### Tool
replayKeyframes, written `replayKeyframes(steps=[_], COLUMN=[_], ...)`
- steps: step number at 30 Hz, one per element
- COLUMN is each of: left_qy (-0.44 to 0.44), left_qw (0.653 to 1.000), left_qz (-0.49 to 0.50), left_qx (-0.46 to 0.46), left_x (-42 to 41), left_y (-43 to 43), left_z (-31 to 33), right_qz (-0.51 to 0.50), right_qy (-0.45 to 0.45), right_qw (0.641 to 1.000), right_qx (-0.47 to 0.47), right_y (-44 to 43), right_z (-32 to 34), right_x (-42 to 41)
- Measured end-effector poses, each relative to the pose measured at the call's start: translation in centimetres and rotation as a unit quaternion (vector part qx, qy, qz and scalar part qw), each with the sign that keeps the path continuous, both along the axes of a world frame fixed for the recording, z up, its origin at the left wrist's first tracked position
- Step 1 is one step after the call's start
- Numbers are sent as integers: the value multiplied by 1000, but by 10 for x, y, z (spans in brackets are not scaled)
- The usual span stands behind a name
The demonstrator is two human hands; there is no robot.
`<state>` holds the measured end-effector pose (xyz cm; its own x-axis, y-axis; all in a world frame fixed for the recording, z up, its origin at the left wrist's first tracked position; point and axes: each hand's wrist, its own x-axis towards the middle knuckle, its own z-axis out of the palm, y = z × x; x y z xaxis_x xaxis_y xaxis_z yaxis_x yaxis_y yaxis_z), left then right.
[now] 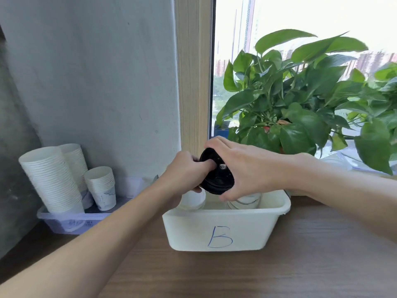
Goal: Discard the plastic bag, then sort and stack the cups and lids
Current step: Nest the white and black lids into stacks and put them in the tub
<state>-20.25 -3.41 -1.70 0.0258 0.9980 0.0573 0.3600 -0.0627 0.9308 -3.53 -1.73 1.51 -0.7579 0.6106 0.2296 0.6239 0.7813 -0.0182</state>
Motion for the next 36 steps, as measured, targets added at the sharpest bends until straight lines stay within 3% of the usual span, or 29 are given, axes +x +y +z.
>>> replayKeyframes(steps=[10, 12, 14, 16, 18, 21, 28, 36], left_qy=[112, 220, 371, 442, 448, 484, 380, 378], left_qw=[990, 970, 917, 882, 878, 856, 903, 902], left_qz=[-81, -72, -73, -120, -155, -156, -160, -165], left_qx=[14, 78, 127, 112, 63, 93, 116, 125], left_x=[-19, -35, -51, -64, -71, -72, -83, -90], left_y=[22, 19, 10, 3, -2, -6, -15, -34], left_z=[-18, -22, -25, -27, -31, -39, -45, -46], right_qz=[-1, -8, -13, -18, -18, -9, -21, -20], right_qy=[33, 45, 46, 31, 3, -49, -71, -84], right_qw=[994, 991, 987, 986, 989, 996, 990, 987], right_qx=[-105, -129, -152, -165, -149, -79, -118, -132], right_y=[43, 49, 51, 50, 50, 54, 54, 39], right_z=[-26, -28, -31, -35, -41, -50, -61, -60], right_x=[-4, -2, 1, 1, -2, -8, -19, -25])
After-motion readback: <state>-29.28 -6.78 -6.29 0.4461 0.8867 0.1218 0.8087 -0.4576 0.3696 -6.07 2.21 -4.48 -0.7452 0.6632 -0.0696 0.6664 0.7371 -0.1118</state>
